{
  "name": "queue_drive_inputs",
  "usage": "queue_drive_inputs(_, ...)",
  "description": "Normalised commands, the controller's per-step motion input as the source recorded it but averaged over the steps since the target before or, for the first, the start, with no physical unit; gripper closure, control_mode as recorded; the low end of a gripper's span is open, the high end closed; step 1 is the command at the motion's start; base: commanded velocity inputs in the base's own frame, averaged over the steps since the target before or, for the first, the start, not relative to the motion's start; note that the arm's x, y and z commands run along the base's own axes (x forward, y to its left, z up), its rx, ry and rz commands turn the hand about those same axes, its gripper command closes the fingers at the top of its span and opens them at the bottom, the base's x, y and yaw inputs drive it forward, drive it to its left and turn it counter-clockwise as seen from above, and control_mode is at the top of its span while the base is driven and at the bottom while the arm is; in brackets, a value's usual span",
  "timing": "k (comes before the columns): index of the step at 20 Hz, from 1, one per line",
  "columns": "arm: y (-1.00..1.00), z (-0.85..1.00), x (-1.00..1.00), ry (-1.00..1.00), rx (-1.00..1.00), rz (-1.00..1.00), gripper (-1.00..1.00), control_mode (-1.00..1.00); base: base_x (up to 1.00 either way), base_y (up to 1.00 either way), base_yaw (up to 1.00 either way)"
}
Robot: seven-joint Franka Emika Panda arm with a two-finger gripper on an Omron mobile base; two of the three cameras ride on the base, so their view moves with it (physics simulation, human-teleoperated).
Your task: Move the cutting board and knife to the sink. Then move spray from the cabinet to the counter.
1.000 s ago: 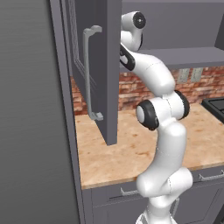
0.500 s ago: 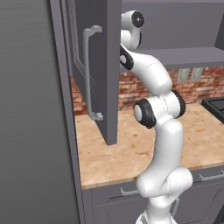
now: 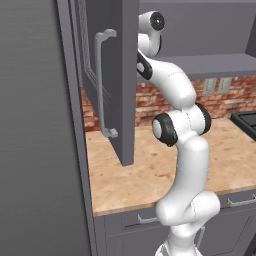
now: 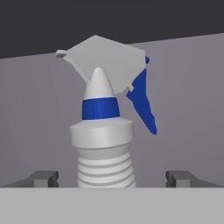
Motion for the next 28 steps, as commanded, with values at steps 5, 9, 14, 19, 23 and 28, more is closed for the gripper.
queue_drive_inputs(5, 0.00, 0.00, 0.00, 0.00, 0.00, 0.00, 1.00, -1.00, 0.00, 0.00, 0.00)
queue_drive_inputs(9, 0.00, 0.00, 0.00, 0.00, 0.00, 0.00, 1.00, -1.00, 0.00, 0.00, 0.00)
queue_drive_inputs(14, 0.00, 0.00, -0.01, -0.01, 0.00, 0.00, 1.00, -1.00, 0.00, 0.00, 0.00)
queue_drive_inputs(19, 0.00, 0.00, 0.00, -0.03, 0.00, 0.00, 1.00, -1.00, 0.00, 0.00, 0.00)
queue_drive_inputs(23, 0.00, 0.00, 0.00, -0.05, 0.00, 0.00, 1.00, -1.00, 0.00, 0.00, 0.00)
queue_drive_inputs(28, 0.00, 0.00, 0.00, -0.08, 0.00, 0.00, 1.00, -1.00, 0.00, 0.00, 0.00)
